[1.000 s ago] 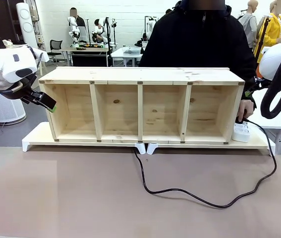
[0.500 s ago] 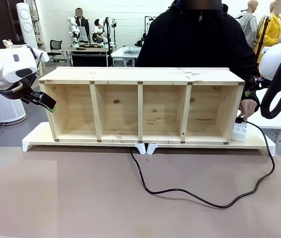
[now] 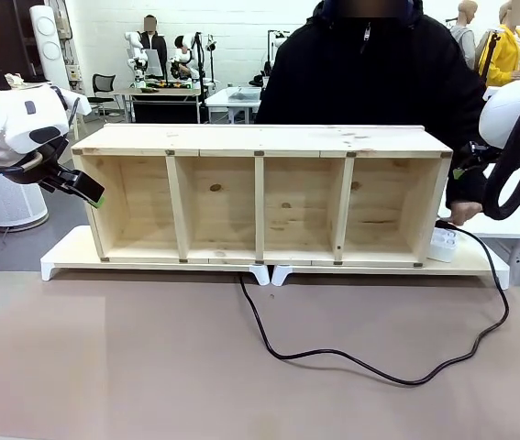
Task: Perform cable management.
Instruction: Release the Power Cable when the human grasps it.
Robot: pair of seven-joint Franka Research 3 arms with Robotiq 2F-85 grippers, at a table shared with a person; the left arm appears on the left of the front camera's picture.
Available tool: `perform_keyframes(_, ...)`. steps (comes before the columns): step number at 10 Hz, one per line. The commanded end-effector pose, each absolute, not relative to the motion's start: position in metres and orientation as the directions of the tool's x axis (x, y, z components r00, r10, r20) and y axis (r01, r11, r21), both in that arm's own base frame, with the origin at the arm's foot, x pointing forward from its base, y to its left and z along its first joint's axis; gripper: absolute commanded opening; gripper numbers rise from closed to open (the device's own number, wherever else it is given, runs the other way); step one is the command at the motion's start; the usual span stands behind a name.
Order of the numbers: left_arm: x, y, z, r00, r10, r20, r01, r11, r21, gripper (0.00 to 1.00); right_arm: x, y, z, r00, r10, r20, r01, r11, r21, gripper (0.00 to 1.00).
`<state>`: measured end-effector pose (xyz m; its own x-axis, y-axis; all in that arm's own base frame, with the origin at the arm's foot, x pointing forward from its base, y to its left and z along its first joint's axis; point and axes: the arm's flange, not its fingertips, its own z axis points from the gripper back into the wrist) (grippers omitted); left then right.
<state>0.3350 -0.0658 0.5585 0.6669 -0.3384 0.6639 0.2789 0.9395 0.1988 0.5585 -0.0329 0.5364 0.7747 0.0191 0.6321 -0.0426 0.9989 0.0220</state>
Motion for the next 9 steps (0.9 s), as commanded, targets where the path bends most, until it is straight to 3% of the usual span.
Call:
perform_keyframes(1, 0.3348, -0.0658, 0.5587, 0.666, -0.339, 0.664, 0.277, 0.939, 0.202, 1.0, 0.5584, -0.0346, 0.5362, 0.775, 0.017, 0.632, -0.04, 0.999, 0.022, 1.0)
perform_keyframes(9, 0.3348, -0.0658, 0.5587, 0.666, -0.339, 0.664, 0.277, 0.939, 0.202, 1.0, 0.5584, -0.0346, 0.5362, 0.775, 0.017, 0.632, -0.04, 0.999, 0.022, 1.0)
